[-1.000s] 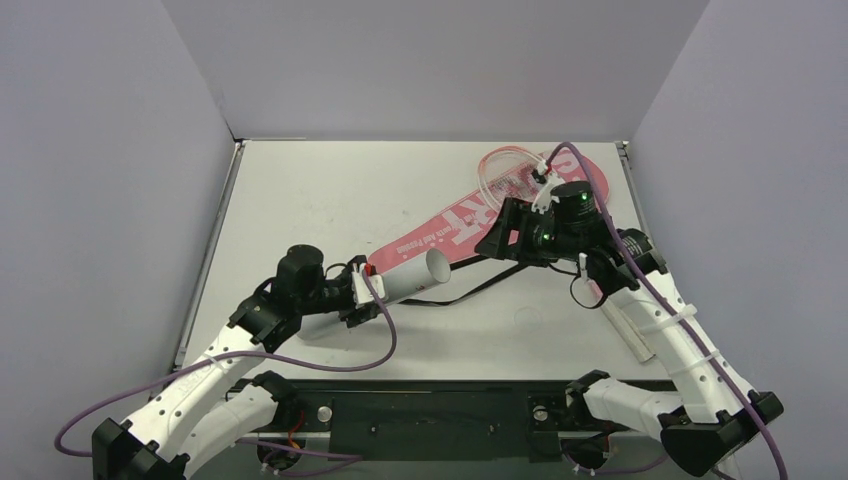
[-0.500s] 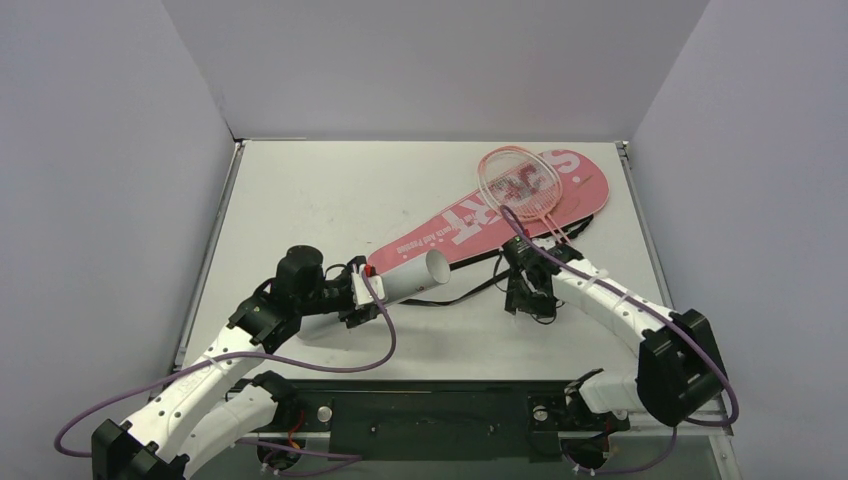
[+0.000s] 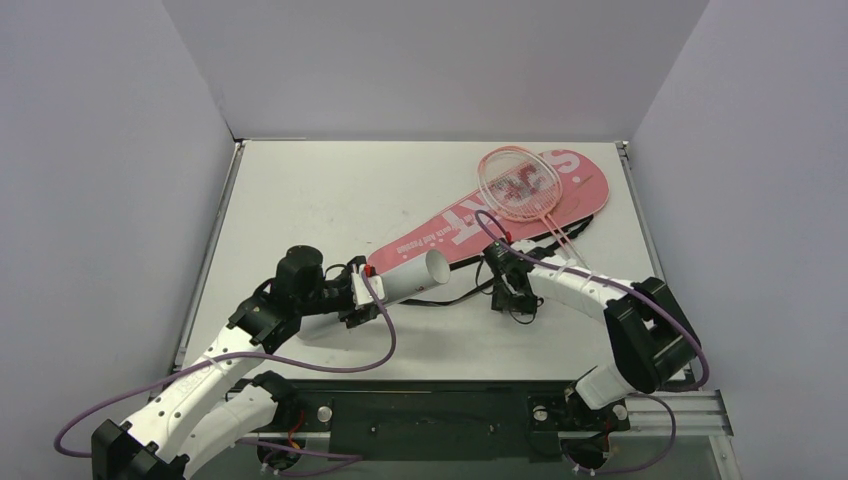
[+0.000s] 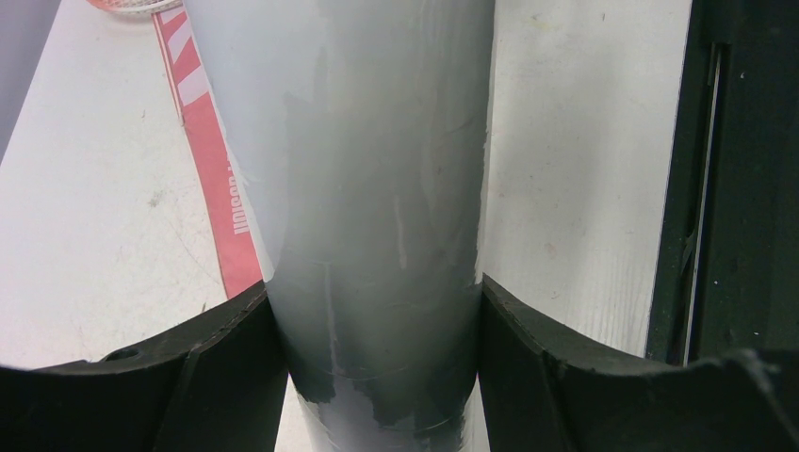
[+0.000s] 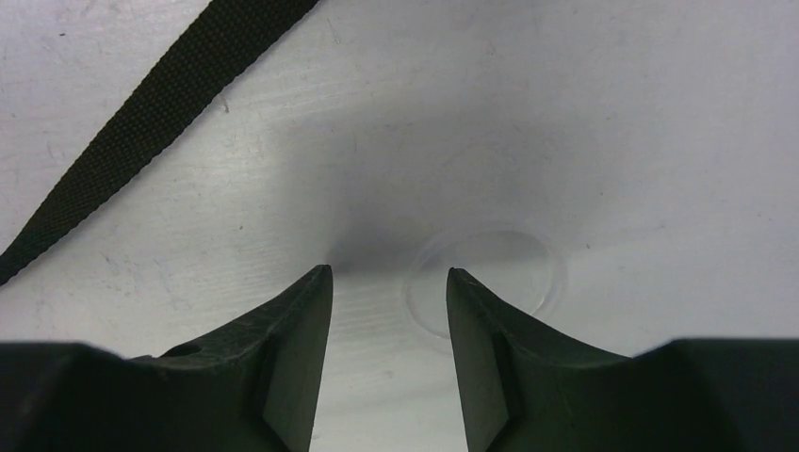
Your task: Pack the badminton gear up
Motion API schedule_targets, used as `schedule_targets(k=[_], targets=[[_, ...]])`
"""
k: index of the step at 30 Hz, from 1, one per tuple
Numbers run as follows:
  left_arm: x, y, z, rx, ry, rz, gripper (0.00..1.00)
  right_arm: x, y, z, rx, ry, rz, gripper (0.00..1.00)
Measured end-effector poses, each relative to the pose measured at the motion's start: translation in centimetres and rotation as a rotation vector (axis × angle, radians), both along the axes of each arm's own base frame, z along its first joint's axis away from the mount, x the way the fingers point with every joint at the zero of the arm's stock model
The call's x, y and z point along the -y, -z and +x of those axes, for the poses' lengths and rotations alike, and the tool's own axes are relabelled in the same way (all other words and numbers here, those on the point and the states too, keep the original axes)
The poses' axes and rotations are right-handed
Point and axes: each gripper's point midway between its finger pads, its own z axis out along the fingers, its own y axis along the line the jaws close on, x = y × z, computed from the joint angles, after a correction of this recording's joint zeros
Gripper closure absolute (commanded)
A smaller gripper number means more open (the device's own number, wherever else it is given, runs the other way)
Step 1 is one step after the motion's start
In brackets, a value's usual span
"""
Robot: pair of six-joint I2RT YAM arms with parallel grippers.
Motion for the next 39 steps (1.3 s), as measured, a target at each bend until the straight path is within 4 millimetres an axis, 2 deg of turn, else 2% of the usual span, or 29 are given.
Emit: schedule_targets(k=[3, 13, 21, 24, 33, 36, 39], targets=[[0.0, 0.0, 0.0, 0.000, 0.000, 0.000, 1.00, 0.0, 0.9, 0.0, -0.005, 0.009, -0.003, 0.61], [0.0, 0.0, 0.0, 0.001, 0.000, 0.000, 1.00, -0.6, 1.0, 0.3, 0.039, 0.013, 0.028, 0.68], [0.0, 0.0, 0.0, 0.001, -0.001, -0.001, 1.00, -0.7, 1.1, 0.3, 0.086, 0.046, 0.067, 0.88], [0.0, 0.0, 0.0, 0.001, 0.000, -0.001, 1.00, -0.5, 1.1, 0.2, 0.091, 0.051, 0.061, 1.00], [0.0, 0.0, 0.0, 0.000, -0.001, 0.000, 1.00, -0.1, 0.9, -0.1, 0.080, 0.051, 0.048, 1.00], [0.0, 0.0, 0.0, 0.000, -0.001, 0.000, 1.00, 0.1, -0.6, -0.5, 0.067, 0.043, 0.042, 1.00], [0.0, 0.0, 0.0, 0.000, -0.001, 0.000, 1.00, -1.5, -5.2, 0.9, 0.142, 0.033, 0.171, 1.00]])
